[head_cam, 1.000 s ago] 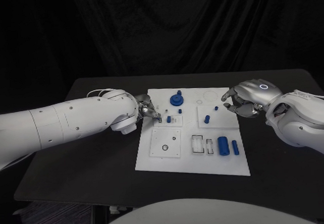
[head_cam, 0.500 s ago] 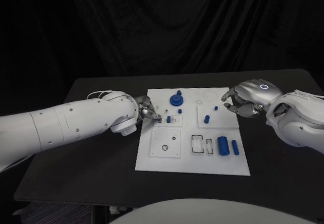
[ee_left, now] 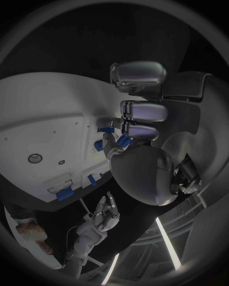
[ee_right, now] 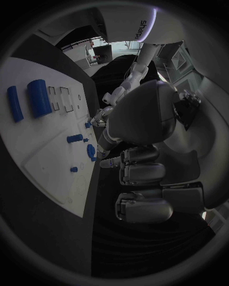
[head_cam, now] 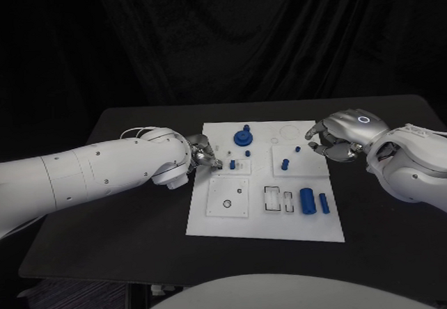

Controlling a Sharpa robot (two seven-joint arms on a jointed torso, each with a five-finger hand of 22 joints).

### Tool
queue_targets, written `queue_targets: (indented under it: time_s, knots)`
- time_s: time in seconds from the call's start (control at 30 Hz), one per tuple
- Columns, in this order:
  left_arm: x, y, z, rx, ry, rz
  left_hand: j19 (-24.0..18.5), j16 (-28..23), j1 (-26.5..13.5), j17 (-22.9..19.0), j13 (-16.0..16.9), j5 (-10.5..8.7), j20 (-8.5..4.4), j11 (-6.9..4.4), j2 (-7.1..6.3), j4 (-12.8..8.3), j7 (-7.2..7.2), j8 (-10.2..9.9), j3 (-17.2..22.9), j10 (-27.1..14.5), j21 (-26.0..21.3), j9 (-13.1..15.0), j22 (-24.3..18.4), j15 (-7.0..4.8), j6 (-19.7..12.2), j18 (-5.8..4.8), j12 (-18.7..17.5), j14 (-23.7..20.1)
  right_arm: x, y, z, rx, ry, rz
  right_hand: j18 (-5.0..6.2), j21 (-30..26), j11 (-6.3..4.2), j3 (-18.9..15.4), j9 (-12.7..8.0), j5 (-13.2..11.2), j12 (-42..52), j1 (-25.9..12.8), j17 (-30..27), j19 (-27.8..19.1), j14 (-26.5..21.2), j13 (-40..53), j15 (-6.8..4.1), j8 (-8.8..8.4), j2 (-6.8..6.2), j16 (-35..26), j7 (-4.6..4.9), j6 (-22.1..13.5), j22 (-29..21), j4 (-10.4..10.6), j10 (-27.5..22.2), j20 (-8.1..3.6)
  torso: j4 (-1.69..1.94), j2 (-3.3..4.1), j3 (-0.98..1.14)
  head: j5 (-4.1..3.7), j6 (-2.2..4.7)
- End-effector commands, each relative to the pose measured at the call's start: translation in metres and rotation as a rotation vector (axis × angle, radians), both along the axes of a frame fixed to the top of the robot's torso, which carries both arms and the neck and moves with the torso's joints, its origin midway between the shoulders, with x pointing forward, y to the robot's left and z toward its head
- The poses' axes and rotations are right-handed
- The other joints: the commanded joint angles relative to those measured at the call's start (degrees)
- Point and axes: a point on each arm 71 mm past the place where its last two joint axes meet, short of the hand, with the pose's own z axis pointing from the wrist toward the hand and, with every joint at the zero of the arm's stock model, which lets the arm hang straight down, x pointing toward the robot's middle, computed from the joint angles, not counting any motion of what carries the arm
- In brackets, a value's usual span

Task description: Assemble the parts on the task board

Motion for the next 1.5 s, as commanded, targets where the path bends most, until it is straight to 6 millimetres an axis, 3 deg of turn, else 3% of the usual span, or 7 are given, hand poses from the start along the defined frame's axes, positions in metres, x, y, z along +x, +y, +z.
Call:
queue_targets:
  time_s: [0.03, 1.3, 1.37, 1.5]
  knots:
    - [-0.0033, 0.0, -0.0049, 0.01, 0.029, -0.022, 0.3, 0.1, -0.1, 15.1, 12.7, 0.22, -0.44, -0.27, 0.5, -1.0, -1.27, 0.1, 1.3, 3.2, -0.3, 0.1, 11.2, -0.31, 1.0, 0.76, -0.4, 5.9, 0.0002, -0.0008, -0.0005, 0.0, -0.003, -0.018, 0.08, 0.4, -0.54, 0.2, -0.1, 0.4, -0.3, 0.0, 8.8, 3.3, 4.6, 11.0, -0.52, -0.18, 0.66, 0.1, -0.03, 0.2, 13.2, 0.0, 2.7, -0.34, 0.02, 0.02, -0.01, 0.04, 0.01]
    - [-0.0046, 0.0025, -0.0062, -0.009, 0.046, -0.075, -0.2, 0.1, -1.1, 15.1, 12.3, 0.38, -0.29, -0.06, 0.78, -0.2, -1.07, 0.0, 1.5, 2.8, -1.1, 0.1, 10.9, -0.1, 0.7, 0.92, -0.9, 5.9, 0.0009, -0.0011, -0.0012, -0.005, 0.001, -0.02, 0.08, 0.4, -0.55, 0.3, -0.1, 0.3, -0.5, 0.0, 8.8, 3.3, 4.6, 10.9, -0.54, -0.19, 0.66, 0.1, -0.03, 0.2, 13.2, 0.0, 2.7, -0.35, 0.01, 0.01, 0.03, 0.02, 0.01]
    - [-0.0047, 0.0027, -0.0066, -0.006, 0.051, -0.076, -0.2, 0.1, -1.5, 15.1, 12.3, -0.61, -0.22, 0.0, 0.78, 0.1, -1.06, -0.1, 1.3, 2.7, -1.3, 0.1, 10.9, -0.04, 0.6, 0.93, -1.0, 5.9, 0.001, -0.0011, -0.0013, -0.005, 0.002, -0.02, 0.08, 0.4, -0.55, 0.3, -0.1, 0.3, -0.5, 0.0, 8.8, 3.3, 4.6, 10.9, -0.54, -0.19, 0.66, 0.1, -0.03, 0.2, 13.2, 0.0, 2.7, -0.35, 0.0, 0.02, 0.01, 0.03, 0.01]
    - [-0.0048, 0.0029, -0.0076, 0.004, 0.064, -0.079, -0.3, 0.1, -2.4, 15.1, 12.3, -5.5, -0.1, 0.04, 0.94, 1.1, -1.05, -0.4, 0.3, 2.7, -1.4, -0.1, 10.9, 0.04, 0.4, 0.96, -1.0, 5.9, 0.001, -0.001, -0.0013, -0.006, 0.002, -0.02, 0.08, 0.4, -0.55, 0.3, -0.1, 0.3, -0.5, 0.0, 8.8, 3.3, 4.6, 10.9, -0.54, -0.19, 0.66, 0.1, -0.03, 0.2, 13.2, 0.0, 2.7, -0.35, -0.02, 0.0, 0.0, 0.03, 0.01]
